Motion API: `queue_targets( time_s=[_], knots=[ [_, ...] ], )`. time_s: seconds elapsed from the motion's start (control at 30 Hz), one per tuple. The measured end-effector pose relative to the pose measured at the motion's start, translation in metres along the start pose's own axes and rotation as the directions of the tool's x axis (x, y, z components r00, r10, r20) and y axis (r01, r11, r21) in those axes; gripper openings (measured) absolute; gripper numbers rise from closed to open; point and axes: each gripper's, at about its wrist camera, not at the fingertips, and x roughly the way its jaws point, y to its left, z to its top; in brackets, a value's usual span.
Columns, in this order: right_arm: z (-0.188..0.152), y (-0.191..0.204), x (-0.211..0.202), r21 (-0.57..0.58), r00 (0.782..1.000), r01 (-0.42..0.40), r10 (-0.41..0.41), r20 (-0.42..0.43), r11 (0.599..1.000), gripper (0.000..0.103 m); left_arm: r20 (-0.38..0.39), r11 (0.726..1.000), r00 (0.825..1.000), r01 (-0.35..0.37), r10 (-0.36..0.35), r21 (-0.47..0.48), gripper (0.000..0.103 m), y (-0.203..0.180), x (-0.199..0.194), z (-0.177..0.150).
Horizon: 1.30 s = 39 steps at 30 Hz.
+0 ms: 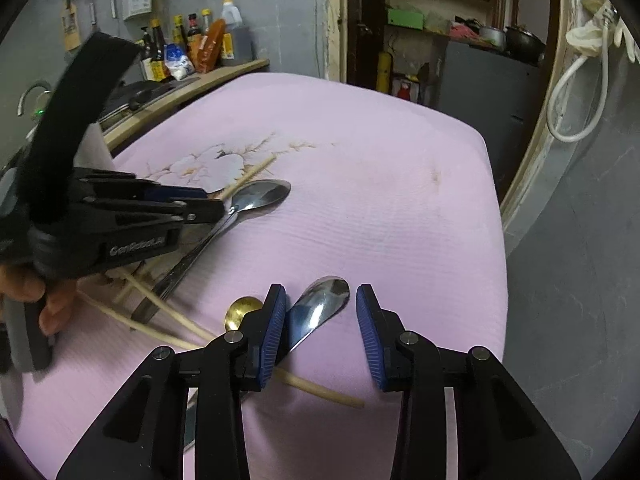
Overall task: Organize utensils
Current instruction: 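Close the right tool on the silver knife while the left tool grasps a chopstick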
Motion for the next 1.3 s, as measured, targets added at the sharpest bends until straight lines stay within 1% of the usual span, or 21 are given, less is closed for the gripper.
queue_targets(
  time_s=[0.1, 0.23, 0.3, 0.37, 0.43, 0.5, 0.67, 0.7, 0.73, 0.77, 0.8, 0.83, 0.9, 1.0, 1.03, 1.17, 1.23, 1.3],
  knots=[
    [-0.001, 0.004, 0.001, 0.0, 1.0, 0.026, -0.026, -0.01, 1.0, 0.036, -0.002, 1.0, 1.0, 0.01, -0.01, -0.014, 0.003, 0.003, -0.002, -0.007],
    [-0.004, 0.006, -0.002, -0.009, 0.999, 0.038, -0.038, -0.019, 0.999, 0.036, -0.003, 0.998, 0.999, 0.041, -0.041, -0.039, 0.002, 0.009, -0.011, -0.02],
    [-0.007, 0.007, -0.003, -0.009, 0.999, 0.03, -0.031, -0.017, 0.999, 0.035, -0.007, 0.997, 0.998, 0.058, -0.058, -0.054, 0.002, 0.01, -0.018, -0.025],
    [-0.008, 0.006, -0.004, -0.005, 1.0, 0.013, -0.013, -0.012, 1.0, 0.032, -0.006, 0.994, 0.997, 0.076, -0.077, -0.081, 0.002, 0.011, -0.023, -0.03],
    [-0.009, 0.005, -0.006, 0.007, 1.0, -0.023, 0.023, -0.001, 1.0, 0.025, -0.006, 0.99, 0.995, 0.094, -0.095, -0.109, 0.002, 0.014, -0.029, -0.036],
    [-0.01, 0.006, -0.008, 0.001, 0.999, -0.033, 0.033, 0.005, 0.999, 0.024, -0.004, 0.987, 0.995, 0.102, -0.103, -0.126, 0.002, 0.014, -0.036, -0.042],
    [-0.014, 0.026, -0.012, -0.098, 1.0, -0.012, 0.014, 0.019, 0.995, 0.022, -0.001, 0.983, 0.991, 0.135, -0.137, -0.122, 0.002, 0.009, -0.052, -0.063],
    [-0.015, 0.03, -0.013, -0.122, 1.0, -0.008, 0.011, 0.022, 0.993, 0.021, 0.0, 0.983, 0.99, 0.139, -0.14, -0.12, 0.002, 0.009, -0.056, -0.067],
    [-0.017, 0.035, -0.014, -0.143, 0.999, -0.021, 0.024, 0.021, 0.99, 0.017, 0.001, 0.982, 0.99, 0.143, -0.144, -0.123, 0.002, 0.01, -0.059, -0.07],
    [-0.02, 0.042, -0.014, -0.164, 0.998, -0.058, 0.06, 0.006, 0.985, 0.017, -0.002, 0.979, 0.988, 0.152, -0.154, -0.135, 0.002, 0.01, -0.063, -0.074],
    [-0.024, 0.049, -0.014, -0.189, 0.998, -0.06, 0.062, 0.003, 0.98, 0.017, -0.005, 0.975, 0.986, 0.163, -0.166, -0.151, 0.002, 0.012, -0.066, -0.076],
    [-0.028, 0.056, -0.016, -0.223, 0.999, -0.043, 0.047, 0.011, 0.974, 0.016, -0.006, 0.97, 0.984, 0.176, -0.179, -0.171, 0.002, 0.015, -0.069, -0.078],
    [-0.034, 0.069, -0.02, -0.278, 0.998, -0.054, 0.06, 0.012, 0.959, 0.015, -0.002, 0.961, 0.981, 0.191, -0.195, -0.202, 0.002, 0.02, -0.076, -0.085],
    [-0.039, 0.077, -0.024, -0.302, 0.999, -0.034, 0.041, 0.018, 0.953, 0.015, 0.021, 0.963, 0.985, 0.173, -0.173, -0.204, 0.002, 0.021, -0.091, -0.097],
    [-0.039, 0.077, -0.024, -0.298, 0.999, -0.032, 0.039, 0.016, 0.954, 0.015, 0.033, 0.967, 0.988, 0.156, -0.153, -0.2, 0.002, 0.021, -0.097, -0.102],
    [-0.04, 0.063, -0.025, -0.219, 1.0, 0.013, -0.012, 0.009, 0.976, 0.017, 0.065, 0.963, 0.989, 0.145, -0.134, -0.228, 0.002, 0.024, -0.11, -0.119],
    [-0.039, 0.053, -0.024, -0.165, 1.0, -0.003, 0.002, -0.01, 0.986, 0.021, 0.067, 0.962, 0.989, 0.142, -0.13, -0.232, 0.002, 0.025, -0.113, -0.123],
    [-0.035, 0.047, -0.021, -0.113, 0.999, -0.03, 0.026, -0.035, 0.993, 0.023, 0.052, 0.963, 0.989, 0.147, -0.139, -0.224, 0.002, 0.022, -0.109, -0.123]
  ],
)
